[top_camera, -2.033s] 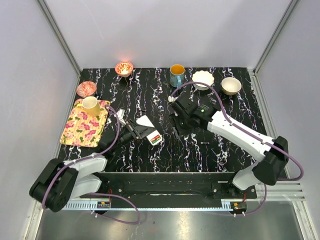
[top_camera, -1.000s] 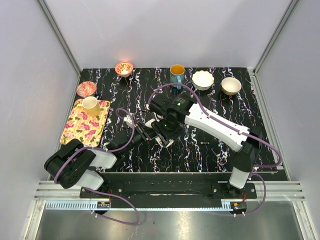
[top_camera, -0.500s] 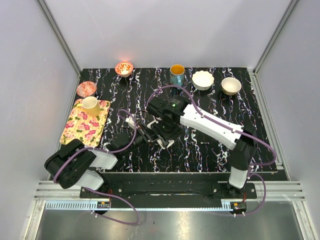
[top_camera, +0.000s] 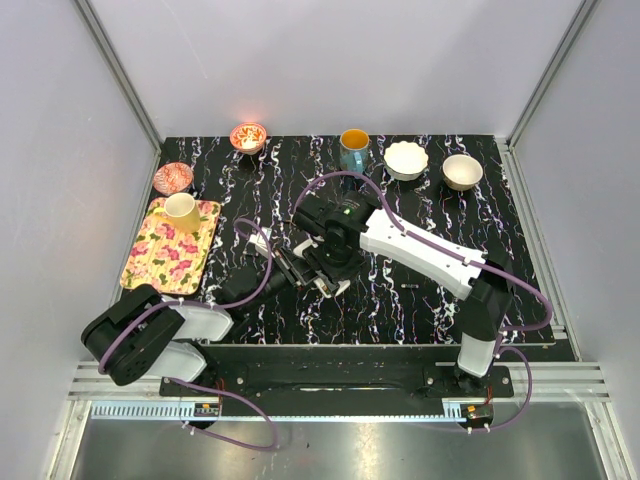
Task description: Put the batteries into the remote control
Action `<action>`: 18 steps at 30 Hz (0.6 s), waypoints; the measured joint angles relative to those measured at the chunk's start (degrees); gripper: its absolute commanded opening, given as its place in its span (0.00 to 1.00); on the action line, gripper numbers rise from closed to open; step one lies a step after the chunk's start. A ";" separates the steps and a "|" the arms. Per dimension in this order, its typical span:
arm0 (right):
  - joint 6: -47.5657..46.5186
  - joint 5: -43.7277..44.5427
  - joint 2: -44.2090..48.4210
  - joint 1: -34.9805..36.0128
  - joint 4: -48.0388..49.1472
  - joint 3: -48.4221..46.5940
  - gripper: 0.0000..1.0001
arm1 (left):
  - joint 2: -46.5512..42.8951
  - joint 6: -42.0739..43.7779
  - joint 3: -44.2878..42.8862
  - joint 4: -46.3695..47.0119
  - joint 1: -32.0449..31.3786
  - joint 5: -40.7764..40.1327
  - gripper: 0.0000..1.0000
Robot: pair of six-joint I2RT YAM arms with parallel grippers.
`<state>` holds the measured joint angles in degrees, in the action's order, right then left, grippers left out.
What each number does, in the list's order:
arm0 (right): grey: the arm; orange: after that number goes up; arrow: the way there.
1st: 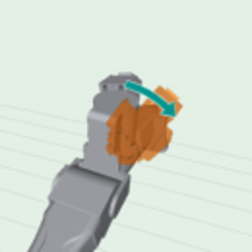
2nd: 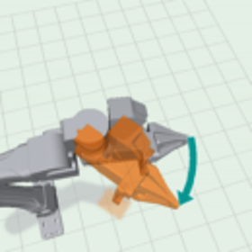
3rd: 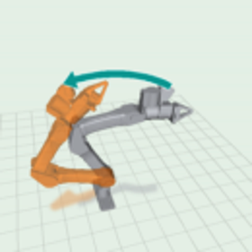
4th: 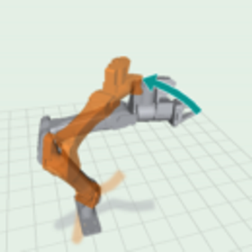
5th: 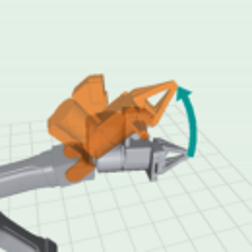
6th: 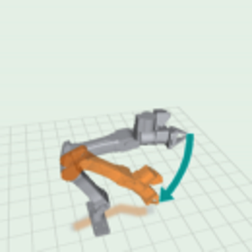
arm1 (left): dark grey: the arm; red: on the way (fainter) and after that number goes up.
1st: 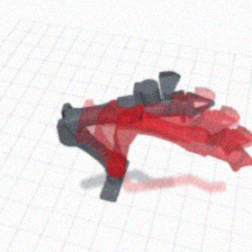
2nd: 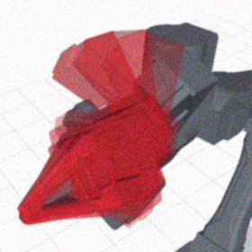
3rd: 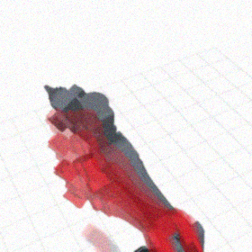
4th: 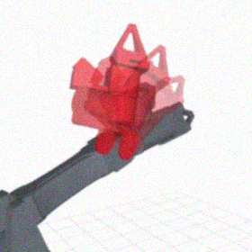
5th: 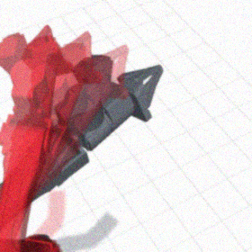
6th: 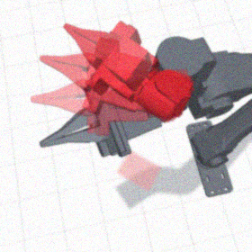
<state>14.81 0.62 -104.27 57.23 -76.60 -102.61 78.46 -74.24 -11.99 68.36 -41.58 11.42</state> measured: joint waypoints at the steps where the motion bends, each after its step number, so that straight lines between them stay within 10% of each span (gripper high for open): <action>1: 0.00 -0.02 0.00 0.00 -0.02 0.00 0.00 | -0.15 0.28 0.00 -0.24 -0.11 -0.17 0.00; 18: 0.55 -0.22 -0.94 0.52 -0.02 -0.24 0.00 | -0.50 0.94 -0.15 -2.12 -0.83 -2.14 0.00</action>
<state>15.35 0.40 -105.21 57.76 -76.62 -102.85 77.95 -73.30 -12.14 66.24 -42.41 9.28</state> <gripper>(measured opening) 0.545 0.253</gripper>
